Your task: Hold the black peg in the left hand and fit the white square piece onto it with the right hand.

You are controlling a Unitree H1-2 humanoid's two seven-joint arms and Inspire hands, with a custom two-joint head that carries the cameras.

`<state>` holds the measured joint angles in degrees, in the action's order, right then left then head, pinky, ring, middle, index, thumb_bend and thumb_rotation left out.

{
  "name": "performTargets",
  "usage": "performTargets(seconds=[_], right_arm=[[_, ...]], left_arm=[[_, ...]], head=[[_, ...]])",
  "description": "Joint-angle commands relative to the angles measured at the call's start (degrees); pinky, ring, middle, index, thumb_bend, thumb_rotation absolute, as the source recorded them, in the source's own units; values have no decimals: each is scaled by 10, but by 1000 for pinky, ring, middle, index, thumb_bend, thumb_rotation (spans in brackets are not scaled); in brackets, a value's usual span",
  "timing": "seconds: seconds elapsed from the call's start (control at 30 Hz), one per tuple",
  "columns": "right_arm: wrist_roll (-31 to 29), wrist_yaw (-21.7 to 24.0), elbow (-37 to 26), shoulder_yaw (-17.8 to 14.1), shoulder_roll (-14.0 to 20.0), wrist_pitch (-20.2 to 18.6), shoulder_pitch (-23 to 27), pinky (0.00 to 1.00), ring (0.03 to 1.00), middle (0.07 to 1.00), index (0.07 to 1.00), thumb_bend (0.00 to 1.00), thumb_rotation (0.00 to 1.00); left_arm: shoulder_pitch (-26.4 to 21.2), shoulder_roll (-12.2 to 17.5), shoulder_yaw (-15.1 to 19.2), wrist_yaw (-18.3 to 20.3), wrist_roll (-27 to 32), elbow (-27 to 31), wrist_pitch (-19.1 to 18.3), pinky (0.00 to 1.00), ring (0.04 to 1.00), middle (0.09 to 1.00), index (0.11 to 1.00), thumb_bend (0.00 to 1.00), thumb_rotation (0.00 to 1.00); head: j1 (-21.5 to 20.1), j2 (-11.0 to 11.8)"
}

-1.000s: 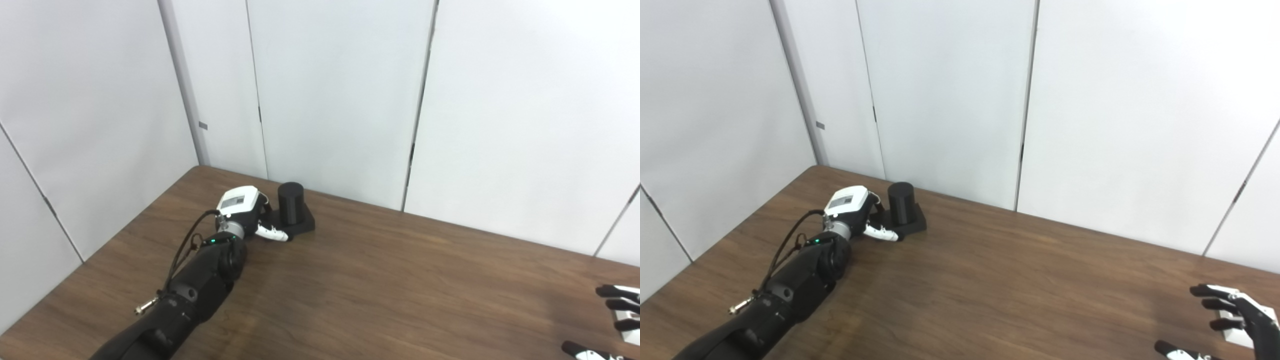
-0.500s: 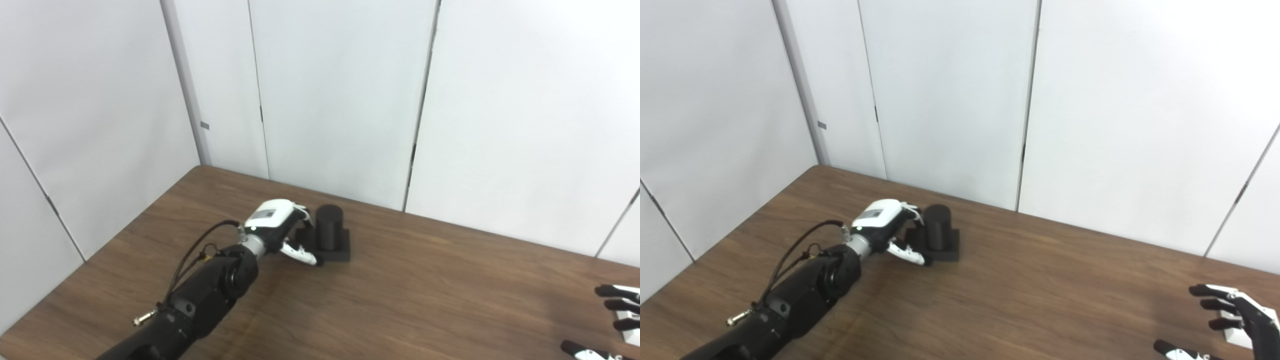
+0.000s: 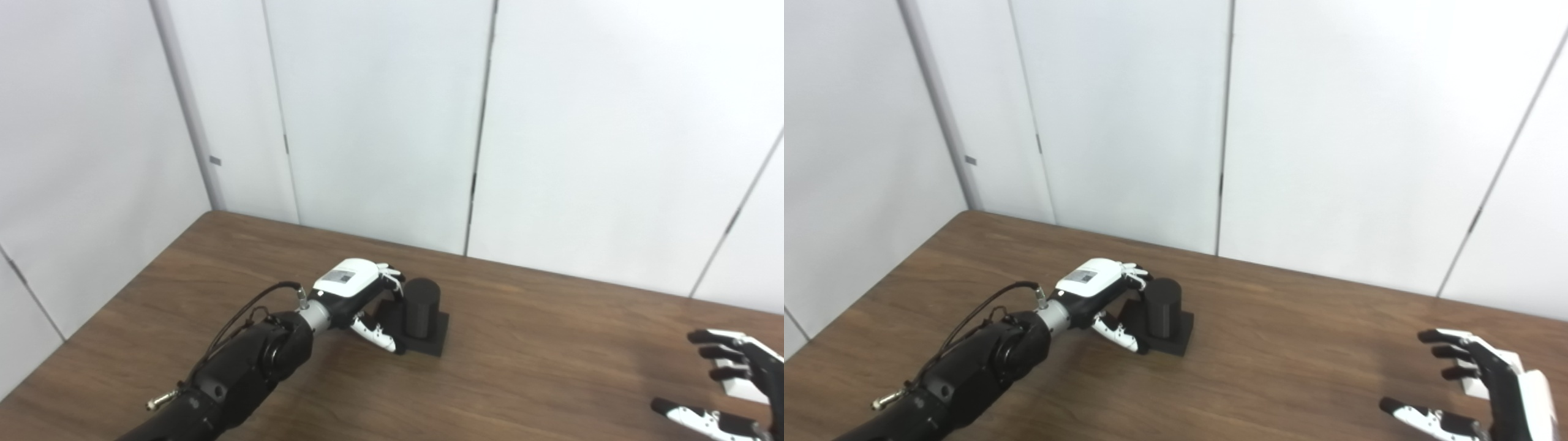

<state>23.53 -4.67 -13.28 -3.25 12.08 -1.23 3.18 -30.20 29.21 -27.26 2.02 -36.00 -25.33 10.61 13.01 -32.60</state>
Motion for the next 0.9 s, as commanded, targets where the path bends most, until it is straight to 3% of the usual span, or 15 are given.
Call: performTargets(seconds=[0.0, 0.23, 0.4, 0.67, 0.87], right_arm=[[-13, -11, -1, -7, 6, 33, 18, 538, 659, 714, 634, 646, 0], [-48, -8, 5, -15, 5, 46, 14, 534, 667, 721, 643, 625, 0], [-41, -11, 6, -12, 4, 43, 13, 532, 664, 724, 649, 619, 0], [-27, -17, 9, -2, -5, 47, 16, 527, 657, 726, 640, 619, 0], [-9, -24, 17, 7, -10, 55, 21, 536, 664, 724, 643, 609, 0]], left_arm=[[5, -22, -29, 20, -25, 5, 37, 905, 920, 879, 484, 523, 69], [8, -43, -56, 41, -23, 25, 59, 904, 931, 887, 486, 523, 73], [8, -56, -73, 26, -43, 16, 92, 887, 928, 896, 489, 522, 71], [5, -62, -109, 29, -70, 11, 142, 881, 944, 907, 492, 522, 72], [-2, -56, -142, 22, -112, 8, 158, 846, 924, 890, 490, 522, 74]], head=[[1, 0], [-17, -13], [-36, -17], [-94, -26], [-141, -30]])
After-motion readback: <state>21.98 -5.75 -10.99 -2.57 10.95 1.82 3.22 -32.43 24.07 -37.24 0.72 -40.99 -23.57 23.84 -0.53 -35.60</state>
